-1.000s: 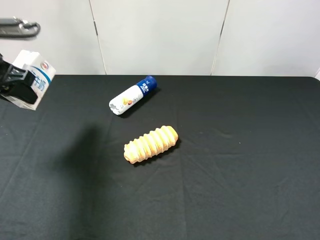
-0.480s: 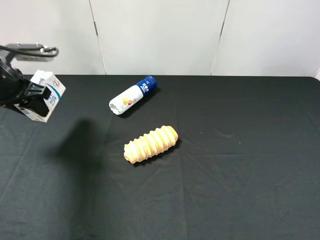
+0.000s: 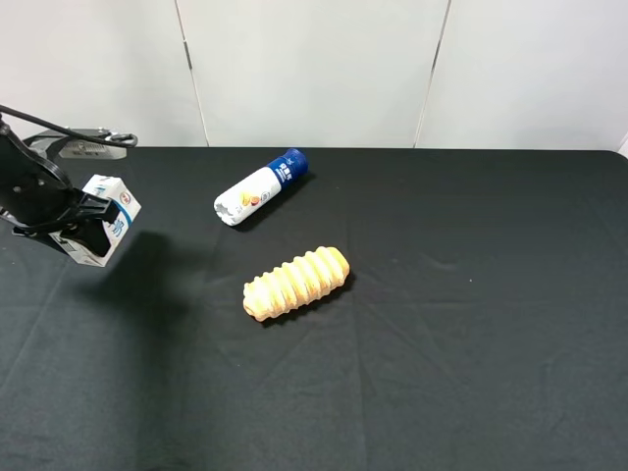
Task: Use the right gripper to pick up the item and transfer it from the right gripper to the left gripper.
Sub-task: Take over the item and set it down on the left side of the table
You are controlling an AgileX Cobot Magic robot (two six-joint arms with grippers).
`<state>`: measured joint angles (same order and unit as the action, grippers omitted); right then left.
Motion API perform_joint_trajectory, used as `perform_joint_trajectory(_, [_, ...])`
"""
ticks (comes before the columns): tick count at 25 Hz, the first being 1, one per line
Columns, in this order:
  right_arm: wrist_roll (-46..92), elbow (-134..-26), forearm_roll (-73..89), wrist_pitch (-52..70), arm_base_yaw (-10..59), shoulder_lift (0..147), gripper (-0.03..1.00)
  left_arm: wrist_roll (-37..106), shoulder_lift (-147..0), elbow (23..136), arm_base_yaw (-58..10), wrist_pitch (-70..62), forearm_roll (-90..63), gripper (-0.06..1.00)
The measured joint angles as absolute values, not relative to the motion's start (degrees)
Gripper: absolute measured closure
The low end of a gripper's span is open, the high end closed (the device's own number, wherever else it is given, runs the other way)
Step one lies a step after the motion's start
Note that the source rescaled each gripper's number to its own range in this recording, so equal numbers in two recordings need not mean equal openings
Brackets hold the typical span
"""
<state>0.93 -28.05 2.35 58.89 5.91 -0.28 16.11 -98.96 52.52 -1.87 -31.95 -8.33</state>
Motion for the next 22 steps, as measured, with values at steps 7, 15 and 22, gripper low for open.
perform_joint_trajectory(7, [0.9,-28.0,2.3,58.9,5.9,-0.3,-0.03,16.1,-99.5,52.3,-1.9,-30.8,-8.4,0.94])
perform_joint_trajectory(15, [0.9,-28.0,2.3,58.9,5.9,-0.3,-0.03,16.6,-99.7,52.3,-1.9,-30.1,-8.0,0.89])
perform_joint_trajectory(22, [0.9,-28.0,2.3,58.9,5.9,-0.3,-0.03,17.0,-99.7,52.3,-1.9,-27.5,-8.0,-0.02])
